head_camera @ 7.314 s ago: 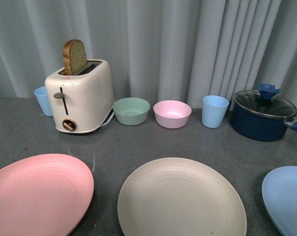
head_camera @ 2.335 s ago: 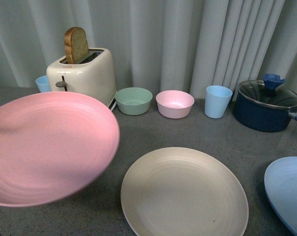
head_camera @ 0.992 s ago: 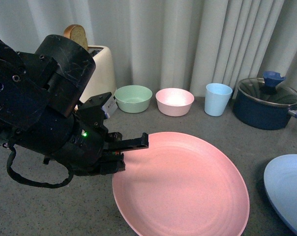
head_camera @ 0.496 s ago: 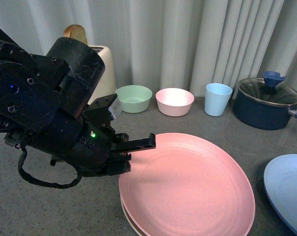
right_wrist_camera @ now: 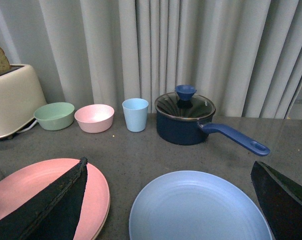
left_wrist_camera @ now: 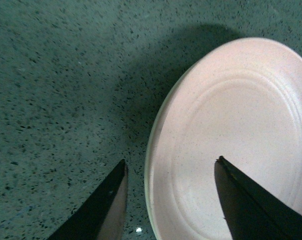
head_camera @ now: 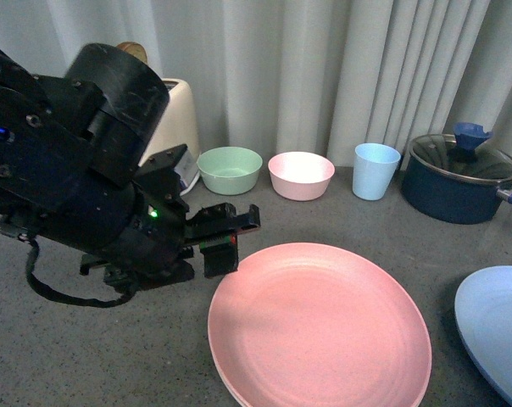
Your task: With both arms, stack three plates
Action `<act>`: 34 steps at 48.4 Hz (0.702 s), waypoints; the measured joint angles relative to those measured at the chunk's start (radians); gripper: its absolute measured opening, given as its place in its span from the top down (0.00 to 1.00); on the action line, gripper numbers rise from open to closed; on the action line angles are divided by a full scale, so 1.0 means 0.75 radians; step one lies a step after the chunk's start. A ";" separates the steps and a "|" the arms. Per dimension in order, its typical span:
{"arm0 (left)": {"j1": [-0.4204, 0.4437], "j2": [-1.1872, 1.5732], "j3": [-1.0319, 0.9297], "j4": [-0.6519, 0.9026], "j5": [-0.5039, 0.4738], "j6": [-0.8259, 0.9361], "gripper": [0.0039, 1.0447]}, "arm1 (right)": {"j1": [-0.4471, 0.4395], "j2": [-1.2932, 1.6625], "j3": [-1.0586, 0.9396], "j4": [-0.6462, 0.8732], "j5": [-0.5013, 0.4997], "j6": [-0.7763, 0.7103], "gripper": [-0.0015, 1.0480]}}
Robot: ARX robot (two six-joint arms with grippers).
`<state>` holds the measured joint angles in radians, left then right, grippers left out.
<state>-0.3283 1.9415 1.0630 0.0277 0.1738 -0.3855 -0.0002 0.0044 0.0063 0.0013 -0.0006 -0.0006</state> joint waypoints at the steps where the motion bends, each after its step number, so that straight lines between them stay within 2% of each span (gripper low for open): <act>1: 0.005 -0.008 -0.005 0.002 0.000 0.001 0.44 | 0.000 0.000 0.000 0.000 0.000 0.000 0.07; 7: 0.062 -0.109 -0.072 0.054 -0.012 0.022 0.27 | 0.000 0.000 0.000 0.000 0.000 0.000 0.07; 15: 0.133 -0.318 -0.279 0.319 -0.111 0.114 0.05 | 0.000 0.000 0.000 0.000 0.000 0.000 0.07; 27: 0.141 -0.424 -0.388 0.414 -0.156 0.210 0.07 | 0.000 0.000 0.000 0.000 0.000 0.000 0.07; 28: 0.132 -0.408 -0.413 0.496 -0.212 0.240 0.10 | 0.000 0.000 0.000 0.000 0.000 0.001 0.07; 30: 0.130 -0.373 -0.541 0.889 -0.411 0.335 0.20 | 0.000 0.000 0.000 0.000 0.000 0.000 0.07; 32: 0.139 -0.362 -0.663 1.173 -0.478 0.399 0.28 | 0.000 0.000 0.000 0.000 -0.001 0.000 0.07; 34: 0.155 -0.368 -0.737 1.324 -0.481 0.430 0.34 | 0.000 0.000 0.000 0.000 0.001 0.001 0.07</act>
<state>-0.2119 1.6657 0.5102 1.0210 -0.1871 -0.0628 -0.0002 0.0044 0.0063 0.0013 -0.0002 -0.0002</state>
